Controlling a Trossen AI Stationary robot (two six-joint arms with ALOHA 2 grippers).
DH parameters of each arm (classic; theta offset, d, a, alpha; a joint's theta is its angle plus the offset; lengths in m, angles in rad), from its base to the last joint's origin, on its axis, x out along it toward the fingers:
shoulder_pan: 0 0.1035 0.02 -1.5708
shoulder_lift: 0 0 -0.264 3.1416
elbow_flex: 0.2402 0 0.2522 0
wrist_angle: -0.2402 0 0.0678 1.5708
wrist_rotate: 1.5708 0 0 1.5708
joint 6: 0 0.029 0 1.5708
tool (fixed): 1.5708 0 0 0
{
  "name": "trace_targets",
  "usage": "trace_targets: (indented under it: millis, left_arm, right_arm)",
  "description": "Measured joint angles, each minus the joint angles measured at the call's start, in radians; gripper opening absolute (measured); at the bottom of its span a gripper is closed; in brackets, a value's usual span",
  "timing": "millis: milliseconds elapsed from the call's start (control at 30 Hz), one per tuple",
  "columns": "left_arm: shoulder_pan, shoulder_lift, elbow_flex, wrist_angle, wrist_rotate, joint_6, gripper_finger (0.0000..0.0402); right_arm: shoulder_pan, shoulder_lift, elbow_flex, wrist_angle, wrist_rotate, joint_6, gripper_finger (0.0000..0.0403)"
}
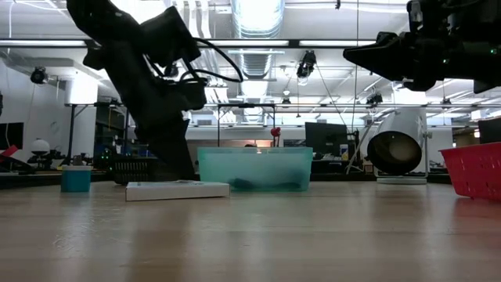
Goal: Pick and place items into bin
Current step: Put the top white card reader box into the black bin
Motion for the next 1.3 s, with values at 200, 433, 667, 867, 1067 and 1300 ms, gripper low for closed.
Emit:
trace_targets:
  millis: [200, 433, 667, 867, 1067, 1300]
  left_arm:
    - [0.000, 0.001, 0.000, -0.002, -0.060, 0.000, 0.0185]
    - [0.000, 0.001, -0.012, -0.008, -0.059, 0.000, 0.0185]
    - [0.000, 0.000, -0.016, -0.004, -0.048, 0.000, 0.0185]
    - [0.000, -0.001, -0.032, -0.001, -0.047, -0.002, 0.0185]
    - [0.000, -0.001, -0.033, 0.032, -0.034, -0.002, 0.0185]
    - [0.000, -0.001, -0.039, 0.066, -0.001, 0.004, 0.0185]
  right_arm:
    - [0.000, 0.000, 0.000, 0.000, 0.000, 0.000, 0.0084]
    - [0.000, 0.000, 0.000, 0.000, 0.000, 0.000, 0.0084]
    - [0.000, 0.000, 0.000, 0.000, 0.000, 0.000, 0.0084]
    - [0.000, 0.000, 0.000, 0.000, 0.000, 0.000, 0.0084]
    - [0.000, 0.000, 0.000, 0.000, 0.000, 0.000, 0.0084]
    - [0.000, 0.000, 0.000, 0.000, 0.000, 0.000, 0.0084]
